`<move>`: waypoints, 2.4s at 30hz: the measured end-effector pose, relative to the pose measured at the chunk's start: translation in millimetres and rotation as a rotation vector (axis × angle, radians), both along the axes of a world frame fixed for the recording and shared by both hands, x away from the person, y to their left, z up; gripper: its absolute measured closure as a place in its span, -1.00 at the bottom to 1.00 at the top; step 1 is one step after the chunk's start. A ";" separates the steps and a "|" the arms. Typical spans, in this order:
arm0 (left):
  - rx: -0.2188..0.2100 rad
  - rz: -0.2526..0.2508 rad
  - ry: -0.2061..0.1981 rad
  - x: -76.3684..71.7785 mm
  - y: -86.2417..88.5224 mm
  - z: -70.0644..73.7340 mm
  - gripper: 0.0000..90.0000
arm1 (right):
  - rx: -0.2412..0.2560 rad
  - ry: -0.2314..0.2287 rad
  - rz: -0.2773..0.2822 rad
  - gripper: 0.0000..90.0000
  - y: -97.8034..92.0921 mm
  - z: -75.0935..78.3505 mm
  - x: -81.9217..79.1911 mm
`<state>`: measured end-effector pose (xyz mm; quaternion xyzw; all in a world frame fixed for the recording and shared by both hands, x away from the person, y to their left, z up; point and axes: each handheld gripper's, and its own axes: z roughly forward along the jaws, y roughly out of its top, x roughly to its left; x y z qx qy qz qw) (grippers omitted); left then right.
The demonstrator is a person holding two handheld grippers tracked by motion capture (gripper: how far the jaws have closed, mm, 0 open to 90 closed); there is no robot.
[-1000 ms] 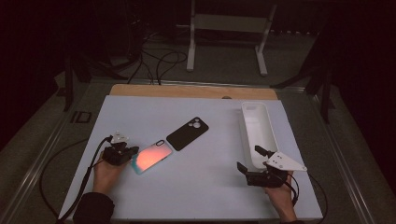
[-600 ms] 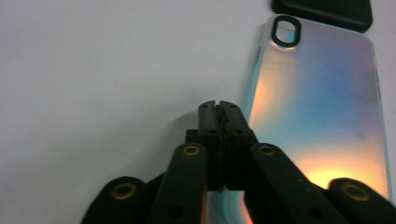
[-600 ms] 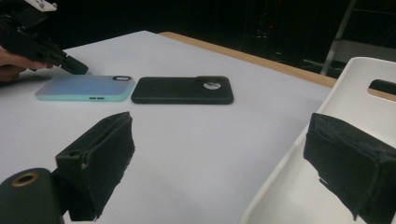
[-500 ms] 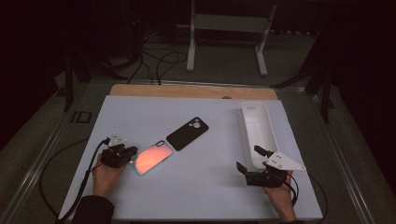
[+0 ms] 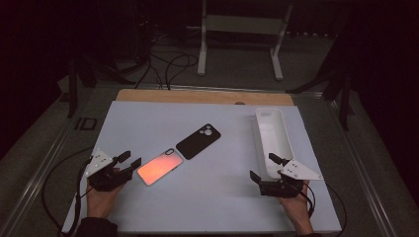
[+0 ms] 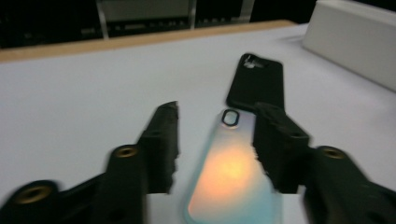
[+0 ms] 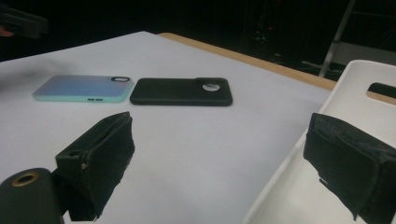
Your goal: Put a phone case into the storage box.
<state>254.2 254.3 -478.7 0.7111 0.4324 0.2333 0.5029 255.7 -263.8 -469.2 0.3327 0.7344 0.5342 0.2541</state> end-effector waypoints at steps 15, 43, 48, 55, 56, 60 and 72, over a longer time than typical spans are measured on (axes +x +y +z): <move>0.033 0.003 -0.017 -17.3 -7.5 4.4 -0.68 | 0.013 -0.005 -0.022 -0.81 -10.1 2.5 0.5; 0.161 -0.075 0.169 14.9 -25.1 -3.8 -1.00 | 0.003 0.003 -0.030 -0.81 -12.6 0.8 2.8; 0.217 -0.099 0.222 29.5 -30.6 -7.8 -1.00 | 0.000 0.007 -0.031 -0.81 -12.1 0.8 2.8; 0.300 -0.136 0.307 49.1 -46.0 -20.2 -1.00 | -0.001 0.007 -0.028 -0.81 -12.6 -0.5 3.8; 0.314 -0.138 0.317 50.9 -48.1 -22.2 -1.00 | 0.002 0.013 -0.027 -0.81 -12.1 -1.0 3.7; 0.366 -0.152 0.363 58.3 -53.1 -29.4 -0.99 | -0.002 0.015 -0.028 -0.81 -11.9 -1.6 4.3; 0.388 -0.177 0.413 66.0 -60.1 -36.9 -0.95 | -0.002 0.015 -0.033 -0.81 -12.7 -1.6 4.3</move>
